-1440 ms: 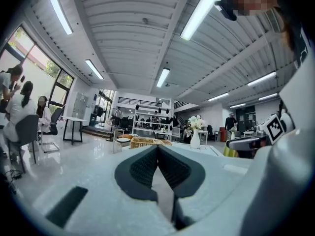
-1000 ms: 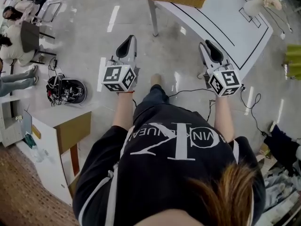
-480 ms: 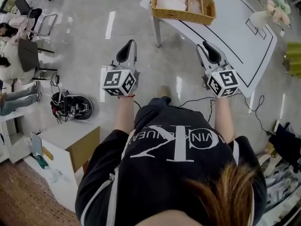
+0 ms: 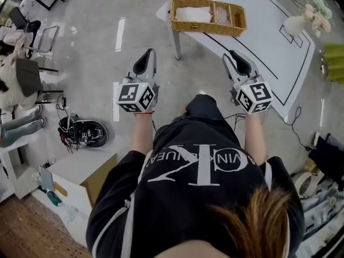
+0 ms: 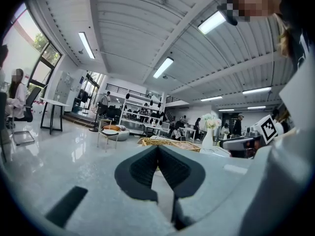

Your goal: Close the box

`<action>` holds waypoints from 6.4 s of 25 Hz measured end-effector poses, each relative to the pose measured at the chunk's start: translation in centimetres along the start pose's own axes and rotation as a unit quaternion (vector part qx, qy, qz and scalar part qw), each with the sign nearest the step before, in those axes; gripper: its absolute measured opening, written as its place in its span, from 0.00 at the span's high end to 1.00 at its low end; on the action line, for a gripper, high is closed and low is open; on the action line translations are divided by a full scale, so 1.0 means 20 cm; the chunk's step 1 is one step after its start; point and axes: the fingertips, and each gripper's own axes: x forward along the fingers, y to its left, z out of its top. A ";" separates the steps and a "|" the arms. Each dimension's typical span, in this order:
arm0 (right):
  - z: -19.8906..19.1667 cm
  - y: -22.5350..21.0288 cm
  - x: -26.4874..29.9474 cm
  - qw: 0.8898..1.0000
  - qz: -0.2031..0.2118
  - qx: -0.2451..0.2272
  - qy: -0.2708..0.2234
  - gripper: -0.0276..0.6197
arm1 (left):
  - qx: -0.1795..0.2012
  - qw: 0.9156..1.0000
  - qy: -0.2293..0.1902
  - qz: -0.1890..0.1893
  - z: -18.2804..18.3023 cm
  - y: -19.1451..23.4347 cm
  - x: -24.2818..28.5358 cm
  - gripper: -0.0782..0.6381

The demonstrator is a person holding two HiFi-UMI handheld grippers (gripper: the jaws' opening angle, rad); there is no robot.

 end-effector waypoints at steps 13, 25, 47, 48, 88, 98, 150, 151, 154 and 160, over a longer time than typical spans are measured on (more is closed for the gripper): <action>0.08 -0.24 0.31 1.000 0.001 0.005 0.018 0.79 | -0.005 1.000 0.010 -0.009 0.04 0.15 0.40 0.88; 0.20 -0.49 0.65 1.000 0.008 0.000 0.021 0.79 | 0.001 1.000 0.024 -0.017 0.14 0.31 0.85 0.88; 0.22 -0.99 1.21 0.970 0.123 0.008 0.209 0.80 | 0.062 0.996 0.058 0.024 0.11 0.52 1.27 0.88; 0.20 -1.01 1.24 0.966 0.130 0.011 0.222 0.80 | 0.061 0.996 0.060 0.026 0.10 0.52 1.28 0.88; 0.10 -1.05 1.58 0.826 0.325 0.312 0.339 0.85 | 0.051 0.994 0.095 0.019 0.00 0.68 1.44 0.88; 0.27 -1.03 1.47 0.890 0.272 0.178 0.320 0.87 | 0.061 0.995 0.075 0.013 0.08 0.62 1.39 0.88; 0.17 -0.49 0.81 0.965 0.005 -0.151 0.215 0.89 | 0.038 0.999 0.032 -0.015 0.13 0.44 0.69 0.88; 0.16 -0.48 0.81 0.966 0.004 -0.144 0.214 0.89 | 0.038 0.999 0.032 -0.016 0.13 0.44 0.69 0.88; 0.10 -0.47 0.80 0.968 0.003 -0.129 0.218 0.90 | 0.038 0.999 0.033 -0.017 0.12 0.43 0.67 0.88; -0.01 -0.47 0.78 0.968 -0.003 -0.108 0.226 0.95 | 0.037 0.998 0.037 -0.015 0.10 0.42 0.64 0.88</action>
